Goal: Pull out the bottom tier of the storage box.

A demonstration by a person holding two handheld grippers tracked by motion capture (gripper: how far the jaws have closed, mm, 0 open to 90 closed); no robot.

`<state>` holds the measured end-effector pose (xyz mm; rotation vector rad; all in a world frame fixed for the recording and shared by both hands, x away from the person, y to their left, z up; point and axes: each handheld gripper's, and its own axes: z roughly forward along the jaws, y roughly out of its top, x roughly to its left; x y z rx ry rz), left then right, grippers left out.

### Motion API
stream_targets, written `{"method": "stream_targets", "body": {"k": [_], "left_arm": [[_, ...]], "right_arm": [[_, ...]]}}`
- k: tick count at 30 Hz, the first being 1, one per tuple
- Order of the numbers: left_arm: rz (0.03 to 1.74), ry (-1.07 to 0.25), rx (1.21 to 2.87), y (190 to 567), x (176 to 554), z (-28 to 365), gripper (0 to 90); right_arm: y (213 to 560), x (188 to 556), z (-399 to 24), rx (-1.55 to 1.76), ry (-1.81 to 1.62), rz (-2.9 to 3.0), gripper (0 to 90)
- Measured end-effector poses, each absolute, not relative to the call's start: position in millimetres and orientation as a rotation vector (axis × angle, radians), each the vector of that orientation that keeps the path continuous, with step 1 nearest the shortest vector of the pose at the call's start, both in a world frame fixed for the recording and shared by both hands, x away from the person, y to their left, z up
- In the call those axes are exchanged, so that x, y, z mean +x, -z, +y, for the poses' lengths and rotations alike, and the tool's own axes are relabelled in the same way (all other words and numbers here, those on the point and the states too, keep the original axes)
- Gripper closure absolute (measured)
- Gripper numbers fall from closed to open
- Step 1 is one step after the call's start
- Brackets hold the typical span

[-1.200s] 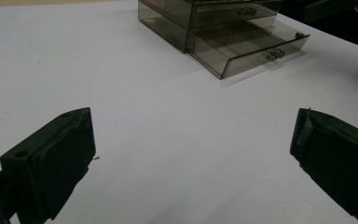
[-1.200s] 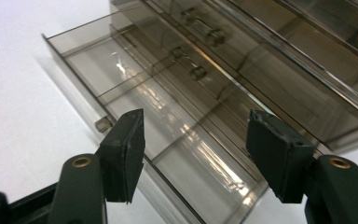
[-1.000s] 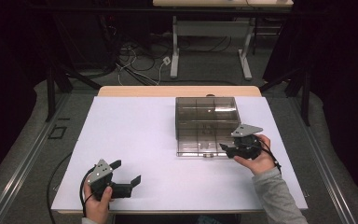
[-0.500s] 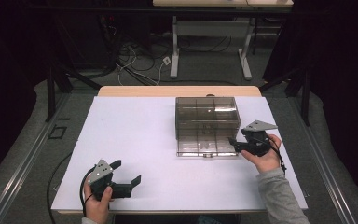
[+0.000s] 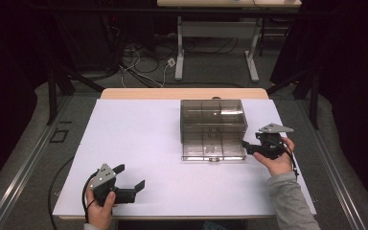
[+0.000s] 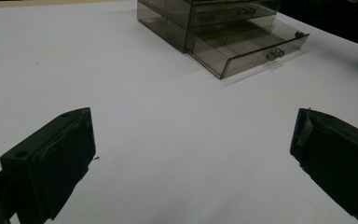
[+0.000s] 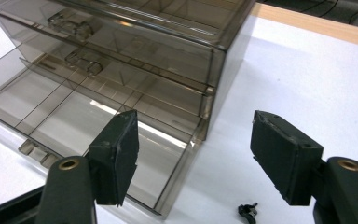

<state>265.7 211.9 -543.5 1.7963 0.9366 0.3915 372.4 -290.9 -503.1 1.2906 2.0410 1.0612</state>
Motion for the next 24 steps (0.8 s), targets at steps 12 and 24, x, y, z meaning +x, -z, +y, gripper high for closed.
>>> {"method": "stream_targets", "body": {"k": [12, 24], "left_arm": [[0.938, -0.374, 1.784, 545, 267, 215, 0.3], [0.937, -0.382, 1.780, 544, 266, 216, 0.3]], "right_arm": [[508, 375, -311, 1.353, -1.076, 1.965, 40.2], [517, 376, -322, 1.462, -0.978, 1.953, 43.6]]}}
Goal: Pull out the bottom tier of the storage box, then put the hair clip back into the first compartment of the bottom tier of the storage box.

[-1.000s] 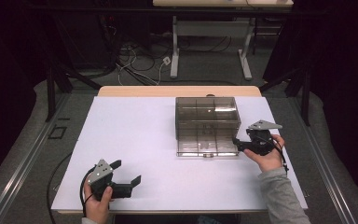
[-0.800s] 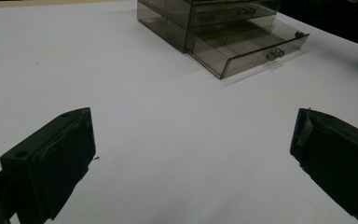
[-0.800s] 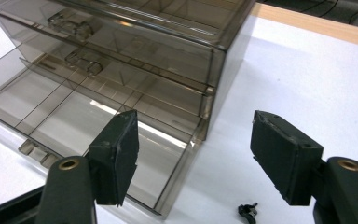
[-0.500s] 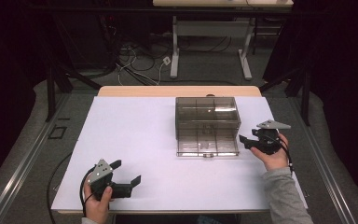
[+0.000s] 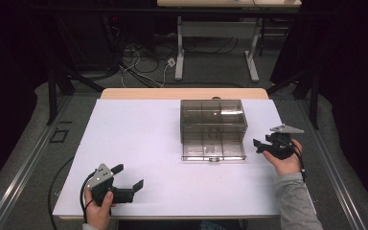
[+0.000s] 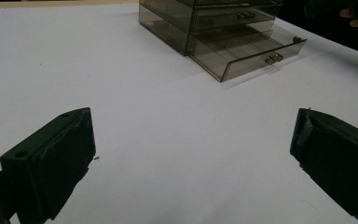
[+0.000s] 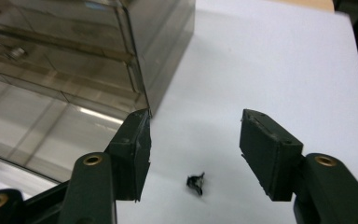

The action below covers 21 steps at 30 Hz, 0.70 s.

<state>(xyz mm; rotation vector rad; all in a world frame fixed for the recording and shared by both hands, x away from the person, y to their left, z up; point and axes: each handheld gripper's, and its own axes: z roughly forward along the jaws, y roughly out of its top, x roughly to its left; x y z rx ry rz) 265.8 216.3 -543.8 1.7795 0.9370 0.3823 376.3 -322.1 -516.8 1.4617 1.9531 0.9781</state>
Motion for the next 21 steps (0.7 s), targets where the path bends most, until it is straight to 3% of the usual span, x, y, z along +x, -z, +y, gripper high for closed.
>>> {"method": "stream_targets", "body": {"k": [12, 21], "left_arm": [[0.933, -0.377, 1.784, 544, 268, 214, 0.3], [0.935, -0.386, 1.789, 544, 265, 215, 0.3]], "right_arm": [[535, 380, -325, 1.656, -0.892, 1.906, 55.7], [537, 383, -325, 1.777, -0.922, 1.873, 59.4]]}}
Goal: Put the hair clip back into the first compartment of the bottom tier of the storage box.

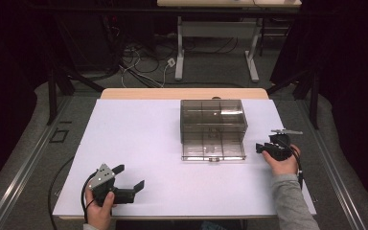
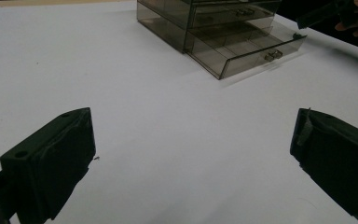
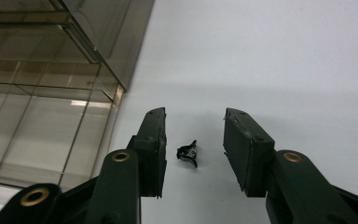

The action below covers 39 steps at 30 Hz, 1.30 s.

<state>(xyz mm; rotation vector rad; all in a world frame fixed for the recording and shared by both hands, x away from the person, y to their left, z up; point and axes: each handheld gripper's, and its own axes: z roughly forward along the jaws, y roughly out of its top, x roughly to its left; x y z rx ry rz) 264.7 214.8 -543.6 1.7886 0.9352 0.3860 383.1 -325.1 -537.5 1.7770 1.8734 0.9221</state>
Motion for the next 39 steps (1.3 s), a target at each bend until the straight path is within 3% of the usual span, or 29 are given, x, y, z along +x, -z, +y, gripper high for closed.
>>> {"method": "stream_targets", "body": {"k": [39], "left_arm": [[0.958, -0.390, 1.793, 545.3, 262.6, 215.2, 0.4]], "right_arm": [[547.0, 390.0, -320.1, 1.819, -0.872, 1.946, 79.5]]}}
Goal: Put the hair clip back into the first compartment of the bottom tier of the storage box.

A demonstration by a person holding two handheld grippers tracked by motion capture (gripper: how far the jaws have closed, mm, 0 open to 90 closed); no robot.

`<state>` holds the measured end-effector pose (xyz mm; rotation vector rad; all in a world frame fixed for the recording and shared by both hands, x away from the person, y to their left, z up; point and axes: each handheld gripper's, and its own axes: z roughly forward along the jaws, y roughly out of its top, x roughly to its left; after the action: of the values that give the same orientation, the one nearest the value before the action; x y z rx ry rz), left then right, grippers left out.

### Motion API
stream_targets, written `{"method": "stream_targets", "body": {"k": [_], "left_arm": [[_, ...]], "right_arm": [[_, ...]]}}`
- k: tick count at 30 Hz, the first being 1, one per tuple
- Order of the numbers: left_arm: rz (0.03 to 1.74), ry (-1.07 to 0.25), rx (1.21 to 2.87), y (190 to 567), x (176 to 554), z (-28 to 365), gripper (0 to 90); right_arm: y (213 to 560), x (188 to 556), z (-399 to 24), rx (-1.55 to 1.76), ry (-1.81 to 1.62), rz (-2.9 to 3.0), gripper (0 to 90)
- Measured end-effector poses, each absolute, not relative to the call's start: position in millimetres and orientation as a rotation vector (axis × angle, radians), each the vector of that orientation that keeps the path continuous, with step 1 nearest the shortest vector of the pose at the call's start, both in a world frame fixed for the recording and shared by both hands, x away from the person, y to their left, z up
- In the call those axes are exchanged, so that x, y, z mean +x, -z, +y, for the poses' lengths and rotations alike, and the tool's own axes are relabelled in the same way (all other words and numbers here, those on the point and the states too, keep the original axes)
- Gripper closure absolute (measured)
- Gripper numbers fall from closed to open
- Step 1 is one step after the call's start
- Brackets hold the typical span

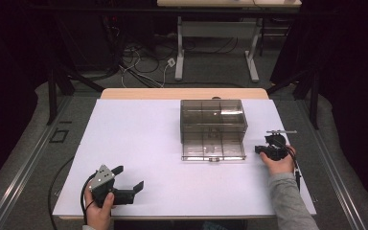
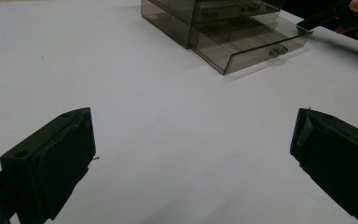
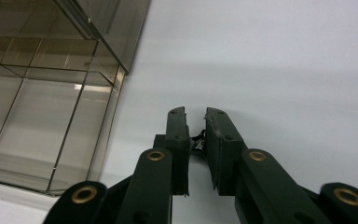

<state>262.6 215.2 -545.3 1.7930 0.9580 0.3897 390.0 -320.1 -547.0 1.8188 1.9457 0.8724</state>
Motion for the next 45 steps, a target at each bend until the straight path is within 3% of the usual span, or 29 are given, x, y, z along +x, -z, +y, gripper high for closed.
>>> {"method": "stream_targets", "body": {"k": [45], "left_arm": [[0.953, -0.395, 1.796, 545, 263, 216, 0.4]], "right_arm": [[496, 369, -311, 1.598, -1.083, 1.814, 79.7]]}}
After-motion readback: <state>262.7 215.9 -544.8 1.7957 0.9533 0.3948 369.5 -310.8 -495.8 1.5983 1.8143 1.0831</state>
